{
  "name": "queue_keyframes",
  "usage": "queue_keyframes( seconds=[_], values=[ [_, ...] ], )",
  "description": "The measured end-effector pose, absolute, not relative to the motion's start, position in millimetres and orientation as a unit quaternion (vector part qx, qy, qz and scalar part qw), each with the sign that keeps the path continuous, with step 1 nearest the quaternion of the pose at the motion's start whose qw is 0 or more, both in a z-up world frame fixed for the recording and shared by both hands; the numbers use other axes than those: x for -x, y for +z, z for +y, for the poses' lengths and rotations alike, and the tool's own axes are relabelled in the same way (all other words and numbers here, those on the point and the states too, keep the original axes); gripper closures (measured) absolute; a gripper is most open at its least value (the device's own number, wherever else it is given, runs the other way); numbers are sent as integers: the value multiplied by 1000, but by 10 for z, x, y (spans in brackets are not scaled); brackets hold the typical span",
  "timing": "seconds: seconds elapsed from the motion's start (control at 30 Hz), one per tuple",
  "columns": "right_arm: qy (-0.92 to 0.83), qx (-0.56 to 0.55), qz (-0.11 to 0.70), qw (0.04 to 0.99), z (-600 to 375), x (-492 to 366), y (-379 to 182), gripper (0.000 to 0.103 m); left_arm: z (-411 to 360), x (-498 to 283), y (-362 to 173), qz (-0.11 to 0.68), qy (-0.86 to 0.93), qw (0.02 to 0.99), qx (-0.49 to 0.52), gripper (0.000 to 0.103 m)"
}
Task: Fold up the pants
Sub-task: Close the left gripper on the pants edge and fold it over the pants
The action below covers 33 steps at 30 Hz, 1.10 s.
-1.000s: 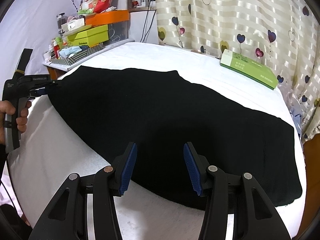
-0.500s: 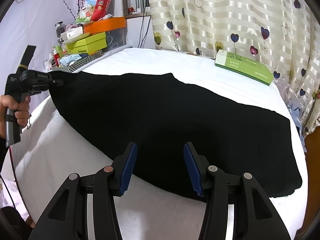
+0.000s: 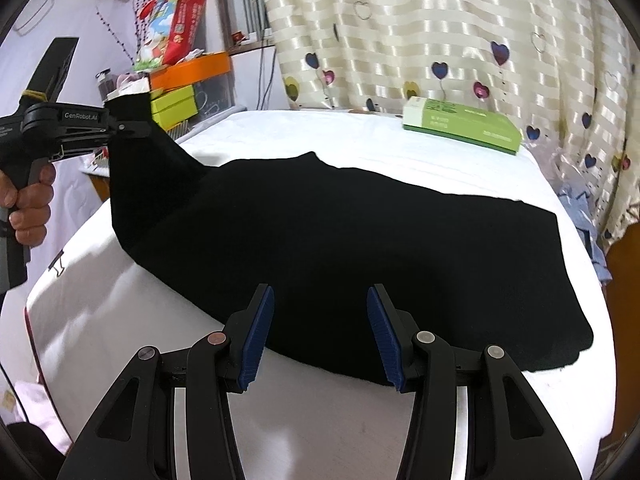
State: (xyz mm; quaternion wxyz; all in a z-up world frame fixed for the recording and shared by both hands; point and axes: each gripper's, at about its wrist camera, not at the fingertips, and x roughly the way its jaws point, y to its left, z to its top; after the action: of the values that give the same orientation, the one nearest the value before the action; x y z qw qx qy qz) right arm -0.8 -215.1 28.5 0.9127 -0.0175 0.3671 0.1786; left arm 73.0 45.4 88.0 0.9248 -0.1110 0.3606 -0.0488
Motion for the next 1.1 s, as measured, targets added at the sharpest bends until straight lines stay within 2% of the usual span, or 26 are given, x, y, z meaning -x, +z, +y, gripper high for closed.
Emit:
queue_keyframes(
  seconds=[0.17, 0.33, 0.53, 0.7, 0.87, 1.1],
  values=[
    [165, 8, 372, 914, -2283, 23, 259, 53, -83, -775, 742, 371, -123, 916, 94, 95],
    [153, 7, 374, 915, -2391, 38, 264, 53, -539, -754, 356, 407, -179, 892, 80, 95],
    [148, 3, 378, 914, -2451, -4, 254, 53, -680, -745, 66, 436, -190, 876, 81, 94],
    [150, -8, 381, 912, -2456, -43, 251, 53, -589, -630, 193, 440, -229, 859, 125, 64],
    [160, -14, 383, 909, -2407, -89, 250, 53, -473, -367, 394, 401, -240, 877, 114, 63],
    [201, -36, 390, 898, -2215, -305, 242, 53, -53, -453, 418, 376, -82, 921, 49, 63]
  ],
)
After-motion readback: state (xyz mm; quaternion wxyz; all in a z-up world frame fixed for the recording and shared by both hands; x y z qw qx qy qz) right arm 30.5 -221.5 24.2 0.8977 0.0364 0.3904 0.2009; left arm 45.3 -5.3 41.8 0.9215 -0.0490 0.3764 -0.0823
